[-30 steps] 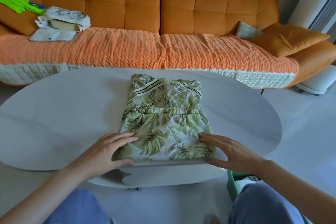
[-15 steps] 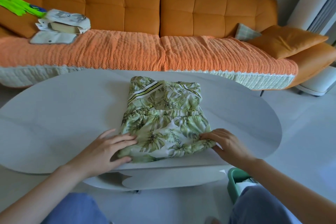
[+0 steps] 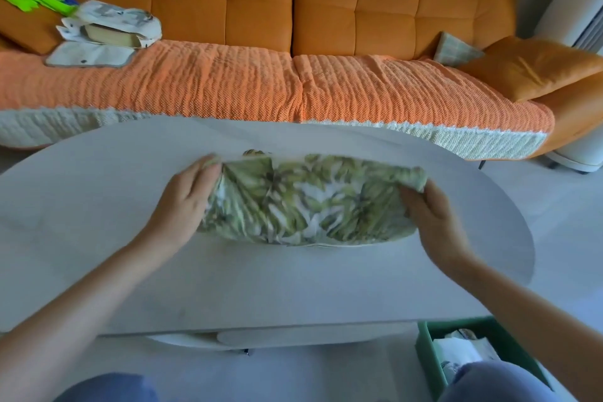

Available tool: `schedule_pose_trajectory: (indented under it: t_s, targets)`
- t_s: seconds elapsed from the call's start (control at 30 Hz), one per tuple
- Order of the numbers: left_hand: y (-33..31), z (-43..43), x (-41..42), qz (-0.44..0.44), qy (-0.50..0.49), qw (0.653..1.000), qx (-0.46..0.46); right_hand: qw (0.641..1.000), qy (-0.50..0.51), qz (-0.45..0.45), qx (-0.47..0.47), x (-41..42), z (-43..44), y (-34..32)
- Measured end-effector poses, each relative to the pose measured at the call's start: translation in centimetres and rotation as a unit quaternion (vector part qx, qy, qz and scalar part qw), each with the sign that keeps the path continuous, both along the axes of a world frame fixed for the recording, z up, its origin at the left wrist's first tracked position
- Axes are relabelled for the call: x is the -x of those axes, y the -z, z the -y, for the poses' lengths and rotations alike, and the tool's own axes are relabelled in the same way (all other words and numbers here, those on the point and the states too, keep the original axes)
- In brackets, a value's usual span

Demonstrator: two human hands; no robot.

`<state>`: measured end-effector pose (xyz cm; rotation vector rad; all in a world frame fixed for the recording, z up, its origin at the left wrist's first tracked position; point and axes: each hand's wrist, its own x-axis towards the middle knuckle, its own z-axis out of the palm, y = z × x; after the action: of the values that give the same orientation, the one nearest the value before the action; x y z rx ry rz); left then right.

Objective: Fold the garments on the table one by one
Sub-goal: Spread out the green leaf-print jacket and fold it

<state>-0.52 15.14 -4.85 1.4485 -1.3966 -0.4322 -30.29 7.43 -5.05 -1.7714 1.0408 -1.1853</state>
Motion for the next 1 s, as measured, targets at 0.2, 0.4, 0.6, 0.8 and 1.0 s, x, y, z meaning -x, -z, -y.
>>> schedule_pose_trajectory:
  t_s: [0.2,0.4,0.6,0.8,1.0]
  targets:
    - [0.2,8.8,-1.4,-0.195,-0.023,0.924,-0.329,0.960,0.091,-0.122,-0.237,-2.8,9.4,1.8]
    - [4.4,7.3,0.0,-0.151,0.001,0.937,-0.315,0.958,0.096,-0.130,-0.238,-2.1,7.9,3.2]
    - [6.8,7.4,0.9,0.019,-0.133,0.979,-0.156,0.968,0.171,-0.146,-0.116,-2.2,5.0,5.2]
    - [6.0,7.5,2.0,0.115,-0.163,0.965,-0.168,0.906,0.236,-0.351,0.004,-2.6,4.0,5.3]
    - [5.1,5.3,2.3,-0.015,-0.104,0.962,-0.253,0.884,0.200,-0.417,-0.067,-2.4,3.9,5.5]
